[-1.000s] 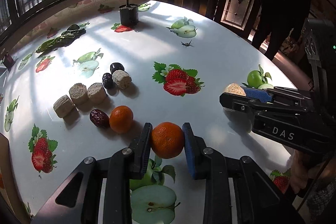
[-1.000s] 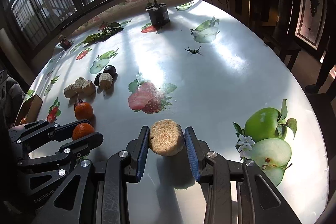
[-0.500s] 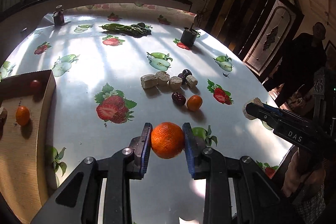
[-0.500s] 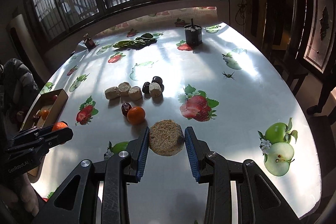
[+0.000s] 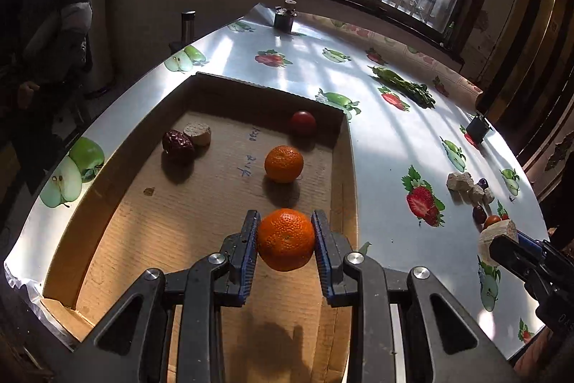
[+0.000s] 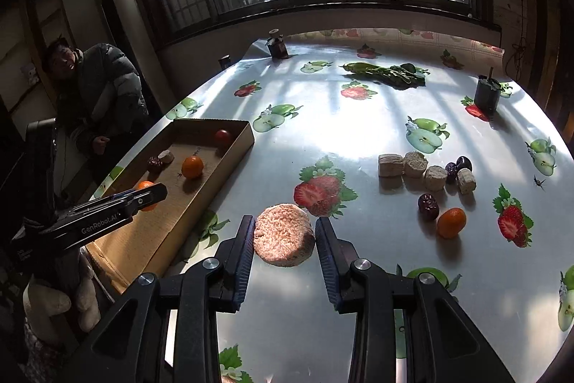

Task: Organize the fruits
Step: 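Carry the mandarin and cake into the box and open both grippers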

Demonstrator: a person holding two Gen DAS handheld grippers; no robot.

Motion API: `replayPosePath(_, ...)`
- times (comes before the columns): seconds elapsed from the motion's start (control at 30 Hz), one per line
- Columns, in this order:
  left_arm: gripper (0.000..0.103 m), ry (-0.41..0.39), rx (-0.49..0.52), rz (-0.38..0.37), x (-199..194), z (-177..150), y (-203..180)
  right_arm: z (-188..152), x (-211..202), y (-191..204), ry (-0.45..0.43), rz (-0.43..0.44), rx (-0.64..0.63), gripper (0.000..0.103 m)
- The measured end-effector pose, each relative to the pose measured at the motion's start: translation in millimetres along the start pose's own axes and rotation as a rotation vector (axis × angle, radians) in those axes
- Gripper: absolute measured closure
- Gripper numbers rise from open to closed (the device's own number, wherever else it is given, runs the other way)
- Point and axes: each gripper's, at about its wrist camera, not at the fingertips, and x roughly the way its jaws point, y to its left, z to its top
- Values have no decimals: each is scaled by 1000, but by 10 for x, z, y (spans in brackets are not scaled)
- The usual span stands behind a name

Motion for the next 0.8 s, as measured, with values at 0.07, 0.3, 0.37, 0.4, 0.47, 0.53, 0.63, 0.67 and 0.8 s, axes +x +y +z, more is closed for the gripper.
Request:
replayPosePath(0.07, 75, 7, -27, 26, 37, 46, 172, 69, 189, 224, 13, 45, -34, 66)
replayPosePath(0.3, 75, 77, -49, 79, 303, 276, 495, 302, 902, 872, 89, 144, -128, 66)
replayPosePath(0.37, 75, 104, -57, 104, 411, 327, 591, 325, 1084, 994, 114, 146, -156, 65)
replayPosePath(0.4, 75, 119, -62, 114, 463, 347, 631, 331, 1162, 1037, 124, 146, -167, 65)
replayPosePath(0.47, 75, 147, -79, 118, 543, 367, 707, 326, 1320, 1108, 148, 144, -186, 65)
replayPosePath(0.53, 75, 168, -92, 120, 586, 385, 755, 317, 1443, 1140, 171, 140, -194, 65)
replayPosePath(0.63, 74, 172, -101, 129, 605, 402, 780, 300, 1565, 1148, 198, 130, -201, 65)
replayPosePath(0.67, 73, 172, -98, 128, 605, 404, 773, 293, 1587, 1147, 204, 127, -201, 65)
replayPosePath(0.8, 63, 156, -94, 124, 578, 409, 753, 273, 1632, 1148, 206, 129, -198, 65)
